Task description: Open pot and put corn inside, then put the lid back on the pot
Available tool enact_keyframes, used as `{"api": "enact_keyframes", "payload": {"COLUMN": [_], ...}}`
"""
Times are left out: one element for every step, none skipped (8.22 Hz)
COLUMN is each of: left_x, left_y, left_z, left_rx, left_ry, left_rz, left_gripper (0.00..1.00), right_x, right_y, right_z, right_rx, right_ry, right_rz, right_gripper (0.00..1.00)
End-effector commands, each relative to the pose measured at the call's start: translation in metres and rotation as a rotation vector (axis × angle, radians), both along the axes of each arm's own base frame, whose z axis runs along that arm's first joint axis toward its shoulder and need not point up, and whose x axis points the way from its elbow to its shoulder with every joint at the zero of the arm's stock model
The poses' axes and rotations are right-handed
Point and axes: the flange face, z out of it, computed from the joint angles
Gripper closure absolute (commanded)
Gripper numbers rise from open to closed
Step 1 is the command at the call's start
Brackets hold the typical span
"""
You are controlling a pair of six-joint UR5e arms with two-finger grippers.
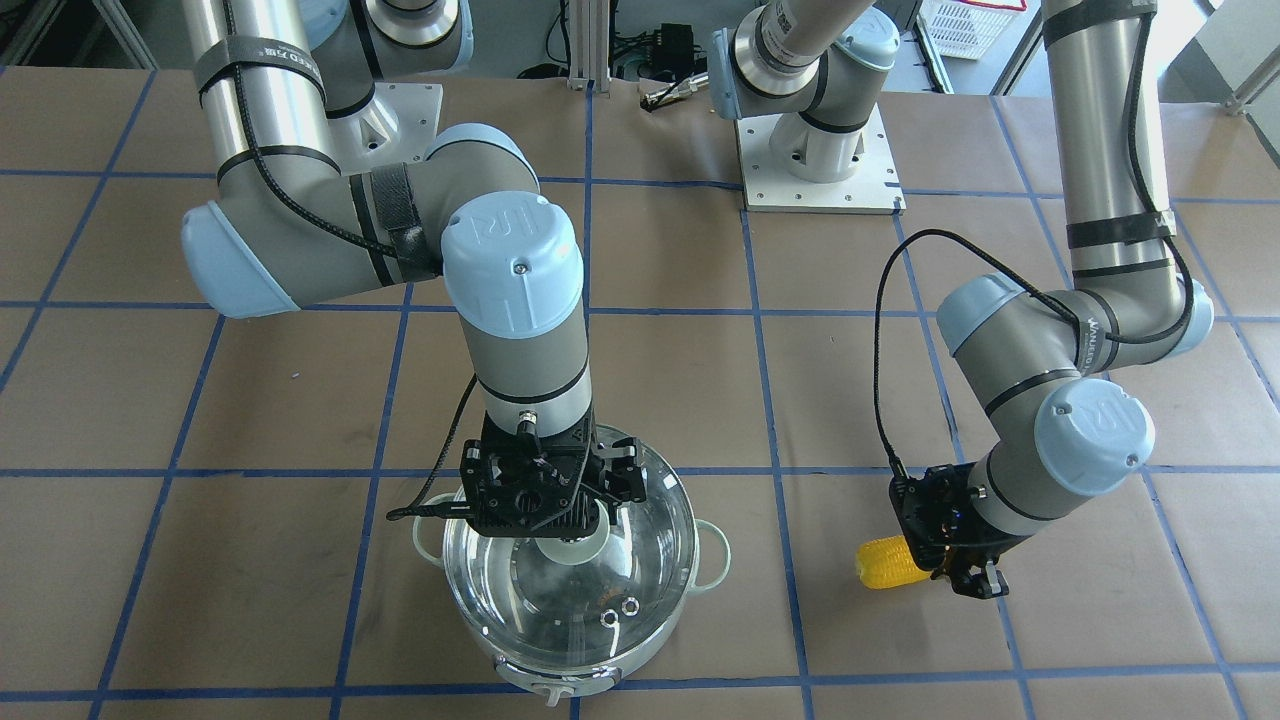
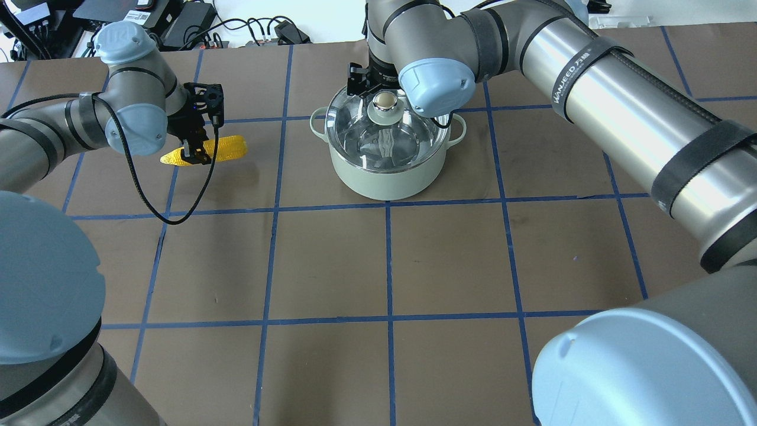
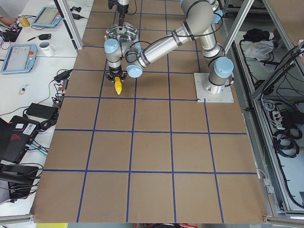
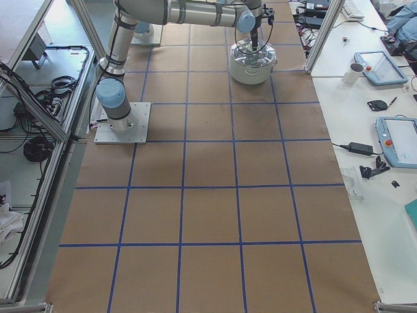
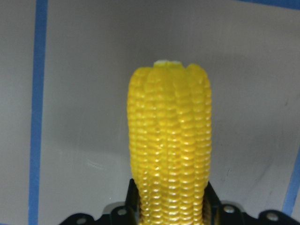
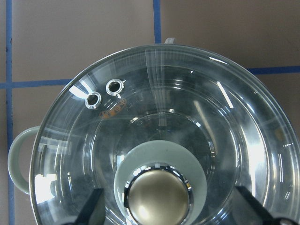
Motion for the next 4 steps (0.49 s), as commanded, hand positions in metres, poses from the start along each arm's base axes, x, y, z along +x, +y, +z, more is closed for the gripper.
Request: {"api": "enact_keyframes", "payload": {"left_x": [-0.001, -0.006, -0.014, -0.022], "left_y": [0.007, 0.015, 0.024, 0.03], "left_z": [0.05, 0.083, 0.106, 0.126], "left_rx": [-0.063, -0.113, -0.123, -0.138], "left_ry": [-0.027, -0.029, -0.027, -0.024], "left_rz": [0.012, 0.057, 0.054, 0.045], "left_gripper": [1.0, 1.0, 1.0, 1.0], "right_x": [0.009, 0.009, 0.009, 0.009], "right_y": [-0.002, -0.003, -0.003, -0.004], "right_z": [-0.005, -0.005, -0.005, -0.004], "right_rx": [-0.029, -0.034, -0.036, -0.049], "right_ry": [-0.013, -0.014, -0.015, -0.018], "right_rz": [0.003, 0.001, 0.0, 0.003], "right_gripper": [0.1, 0.11, 0.14, 0.17]}}
